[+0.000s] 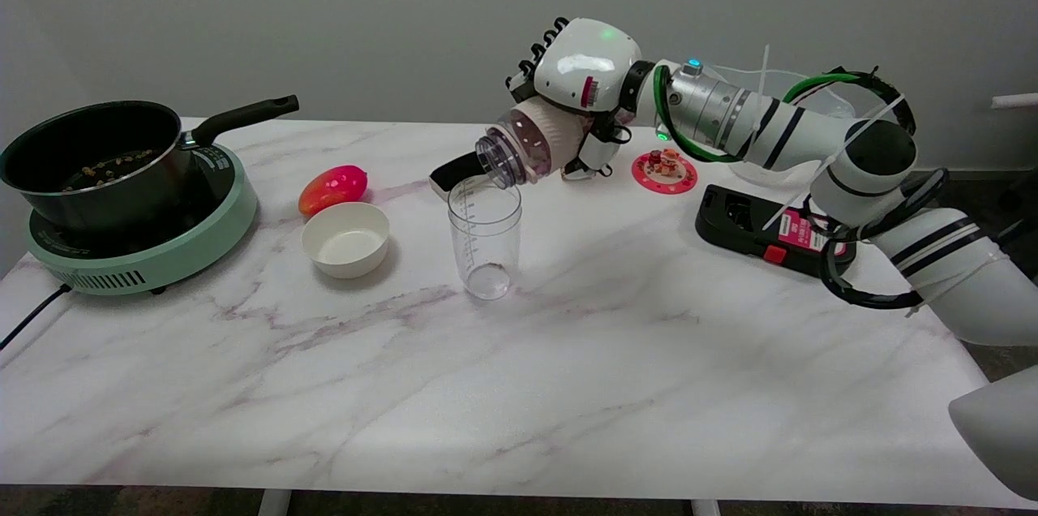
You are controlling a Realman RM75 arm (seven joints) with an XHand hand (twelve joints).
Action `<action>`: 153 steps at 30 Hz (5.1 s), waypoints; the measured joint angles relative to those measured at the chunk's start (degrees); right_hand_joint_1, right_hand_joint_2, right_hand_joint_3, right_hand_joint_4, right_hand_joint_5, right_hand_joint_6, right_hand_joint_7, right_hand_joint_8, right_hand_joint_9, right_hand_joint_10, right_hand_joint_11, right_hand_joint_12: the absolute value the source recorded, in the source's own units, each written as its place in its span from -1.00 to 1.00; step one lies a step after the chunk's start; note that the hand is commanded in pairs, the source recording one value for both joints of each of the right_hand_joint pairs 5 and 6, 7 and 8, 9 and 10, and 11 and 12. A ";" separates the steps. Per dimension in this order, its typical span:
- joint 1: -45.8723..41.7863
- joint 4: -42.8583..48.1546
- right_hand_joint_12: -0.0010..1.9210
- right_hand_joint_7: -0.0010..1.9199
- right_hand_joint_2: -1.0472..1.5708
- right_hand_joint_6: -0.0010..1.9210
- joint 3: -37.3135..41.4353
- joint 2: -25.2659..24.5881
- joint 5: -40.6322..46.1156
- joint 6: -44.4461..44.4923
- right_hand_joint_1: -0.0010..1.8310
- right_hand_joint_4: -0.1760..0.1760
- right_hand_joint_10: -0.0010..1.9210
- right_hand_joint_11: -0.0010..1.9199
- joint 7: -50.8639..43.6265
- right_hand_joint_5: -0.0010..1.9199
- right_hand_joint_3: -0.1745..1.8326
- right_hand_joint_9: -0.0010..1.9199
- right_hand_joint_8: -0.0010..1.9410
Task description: Pour the contents of the bottle into the measuring cup.
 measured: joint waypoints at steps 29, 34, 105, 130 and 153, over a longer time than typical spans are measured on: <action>2.93 -1.48 0.27 0.65 0.58 0.87 -0.70 -0.35 -4.65 1.39 0.65 0.00 0.51 0.27 1.68 0.87 0.06 0.51 0.63; 3.18 -1.16 0.27 0.65 0.58 0.88 -0.72 -0.41 -5.25 1.53 0.65 0.00 0.51 0.27 1.74 0.88 0.05 0.51 0.64; 4.90 4.77 0.28 0.66 0.61 0.89 -0.68 -0.45 -13.12 4.26 0.64 0.00 0.51 0.28 3.60 0.90 0.02 0.51 0.64; 6.82 4.29 0.28 0.66 0.62 0.90 -0.98 -0.83 -15.01 5.45 0.64 0.00 0.51 0.28 3.82 0.90 0.02 0.51 0.64; 7.74 4.15 0.28 0.66 0.63 0.91 -1.33 -1.22 -16.51 6.29 0.63 0.00 0.50 0.28 3.77 0.91 0.02 0.50 0.64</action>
